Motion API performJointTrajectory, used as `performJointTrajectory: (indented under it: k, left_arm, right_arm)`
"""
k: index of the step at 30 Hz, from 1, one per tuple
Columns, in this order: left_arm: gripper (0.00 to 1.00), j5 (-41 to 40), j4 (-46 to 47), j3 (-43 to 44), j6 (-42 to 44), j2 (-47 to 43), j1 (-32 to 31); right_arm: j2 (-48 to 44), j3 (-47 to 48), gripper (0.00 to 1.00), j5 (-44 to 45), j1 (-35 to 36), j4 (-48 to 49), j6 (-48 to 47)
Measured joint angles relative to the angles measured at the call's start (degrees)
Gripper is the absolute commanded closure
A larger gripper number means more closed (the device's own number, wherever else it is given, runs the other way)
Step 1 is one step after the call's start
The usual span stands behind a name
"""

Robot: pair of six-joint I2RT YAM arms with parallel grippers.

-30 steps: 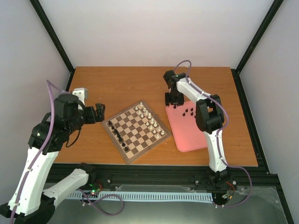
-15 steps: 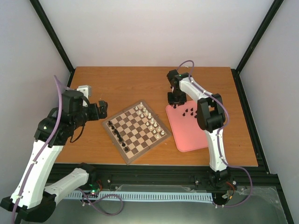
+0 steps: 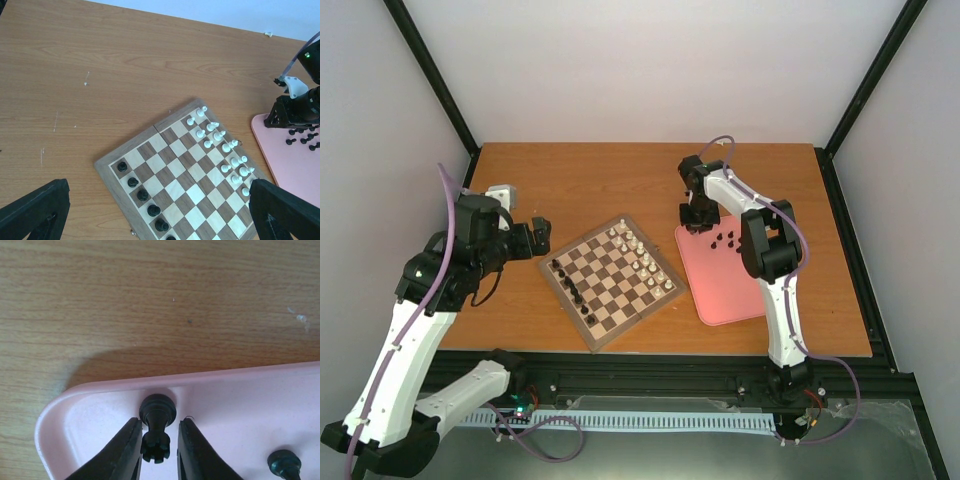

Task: Set up the chess pieces on the board
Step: Pick up the chess piece from the storage box.

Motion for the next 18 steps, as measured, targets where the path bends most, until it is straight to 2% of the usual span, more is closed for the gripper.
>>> performJointTrajectory:
  k: [5, 11, 18]
  left_arm:
    - [0.0, 0.11, 0.0, 0.0, -0.15, -0.04, -0.02]
    - [0.0, 0.61, 0.0, 0.0, -0.2, -0.81, -0.02]
    - [0.0, 0.66, -0.02, 0.0, -0.2, -1.51, -0.02]
  right_arm:
    - [0.0, -0.07, 0.83, 0.0, -0.13, 0.28, -0.02]
    - [-0.09, -0.61, 0.71, -0.15, -0.31, 0.92, -0.22]
    - [-0.11, -0.61, 0.77, -0.17, -0.33, 0.83, -0.22]
